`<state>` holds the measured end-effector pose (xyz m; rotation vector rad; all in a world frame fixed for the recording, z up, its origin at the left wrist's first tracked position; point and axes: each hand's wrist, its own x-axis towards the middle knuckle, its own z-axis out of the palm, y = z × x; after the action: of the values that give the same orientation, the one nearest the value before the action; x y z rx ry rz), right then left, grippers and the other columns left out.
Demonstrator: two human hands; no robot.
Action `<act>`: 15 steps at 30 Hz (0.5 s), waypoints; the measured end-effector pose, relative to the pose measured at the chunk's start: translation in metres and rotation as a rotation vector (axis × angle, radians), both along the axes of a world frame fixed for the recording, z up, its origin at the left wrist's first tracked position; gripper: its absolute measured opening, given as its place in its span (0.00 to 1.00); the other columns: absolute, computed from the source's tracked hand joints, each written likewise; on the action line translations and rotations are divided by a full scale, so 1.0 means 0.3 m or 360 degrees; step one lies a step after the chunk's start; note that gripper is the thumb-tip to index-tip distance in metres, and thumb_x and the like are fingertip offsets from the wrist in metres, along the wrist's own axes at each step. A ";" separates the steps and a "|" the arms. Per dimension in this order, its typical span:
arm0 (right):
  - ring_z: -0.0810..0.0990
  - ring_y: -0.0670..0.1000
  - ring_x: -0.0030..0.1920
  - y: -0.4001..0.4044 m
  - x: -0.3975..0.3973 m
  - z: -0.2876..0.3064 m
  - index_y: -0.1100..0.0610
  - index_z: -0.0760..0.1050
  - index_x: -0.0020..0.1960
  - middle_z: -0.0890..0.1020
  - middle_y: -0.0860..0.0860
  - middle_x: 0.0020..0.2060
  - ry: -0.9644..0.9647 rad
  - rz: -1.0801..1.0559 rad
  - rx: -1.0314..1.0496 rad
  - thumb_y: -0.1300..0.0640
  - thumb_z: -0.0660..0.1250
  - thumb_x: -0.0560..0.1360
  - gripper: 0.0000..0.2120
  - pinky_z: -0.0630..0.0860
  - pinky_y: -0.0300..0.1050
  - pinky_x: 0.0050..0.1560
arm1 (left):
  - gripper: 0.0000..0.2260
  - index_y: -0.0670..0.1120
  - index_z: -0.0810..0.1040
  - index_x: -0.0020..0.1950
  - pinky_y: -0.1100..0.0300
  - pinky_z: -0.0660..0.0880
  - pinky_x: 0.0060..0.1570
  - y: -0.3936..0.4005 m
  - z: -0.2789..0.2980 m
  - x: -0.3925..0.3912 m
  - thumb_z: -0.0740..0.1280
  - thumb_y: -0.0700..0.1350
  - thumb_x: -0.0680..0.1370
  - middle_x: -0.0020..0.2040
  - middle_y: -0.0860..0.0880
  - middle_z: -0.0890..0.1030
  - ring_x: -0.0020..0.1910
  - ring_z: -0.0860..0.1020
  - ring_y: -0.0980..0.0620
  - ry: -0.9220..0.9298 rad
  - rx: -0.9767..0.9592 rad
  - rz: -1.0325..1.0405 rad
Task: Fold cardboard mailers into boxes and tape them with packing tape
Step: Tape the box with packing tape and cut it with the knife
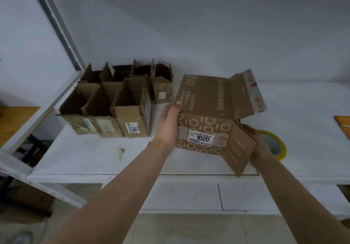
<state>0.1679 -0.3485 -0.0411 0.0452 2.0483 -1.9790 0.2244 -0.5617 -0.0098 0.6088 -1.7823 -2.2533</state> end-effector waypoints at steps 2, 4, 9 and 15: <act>0.81 0.46 0.27 -0.003 0.010 0.032 0.56 0.77 0.42 0.82 0.49 0.27 -0.0096 0.0072 -0.0190 0.55 0.63 0.78 0.08 0.76 0.39 0.31 | 0.14 0.51 0.78 0.58 0.47 0.78 0.55 0.007 -0.015 -0.007 0.62 0.57 0.78 0.50 0.48 0.85 0.50 0.83 0.48 -0.0043 0.0094 -0.0017; 0.80 0.47 0.25 -0.002 0.003 0.052 0.59 0.76 0.44 0.81 0.50 0.26 -0.0113 0.0101 -0.0140 0.65 0.58 0.80 0.10 0.75 0.39 0.27 | 0.16 0.50 0.78 0.60 0.50 0.79 0.51 0.001 -0.035 -0.009 0.61 0.58 0.79 0.49 0.48 0.85 0.48 0.84 0.48 -0.0085 0.0197 -0.0042; 0.82 0.54 0.29 0.019 -0.040 0.109 0.61 0.77 0.48 0.82 0.56 0.30 -0.0029 0.0003 0.0243 0.70 0.58 0.75 0.10 0.76 0.44 0.28 | 0.10 0.52 0.77 0.51 0.50 0.78 0.51 -0.030 -0.083 -0.007 0.58 0.53 0.81 0.45 0.50 0.84 0.47 0.81 0.50 -0.0295 -0.0068 -0.0039; 0.84 0.55 0.36 -0.015 -0.093 0.163 0.55 0.78 0.46 0.83 0.55 0.38 0.0236 -0.0001 0.0745 0.63 0.63 0.73 0.07 0.78 0.43 0.29 | 0.17 0.51 0.71 0.70 0.54 0.73 0.60 -0.082 -0.077 -0.017 0.59 0.52 0.82 0.66 0.49 0.75 0.63 0.75 0.50 -0.0220 -0.0710 -0.0189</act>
<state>0.1400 -0.3530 0.0078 -0.0037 2.5638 -1.4997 0.2193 -0.5864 -0.0328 0.5892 -2.3451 -1.8169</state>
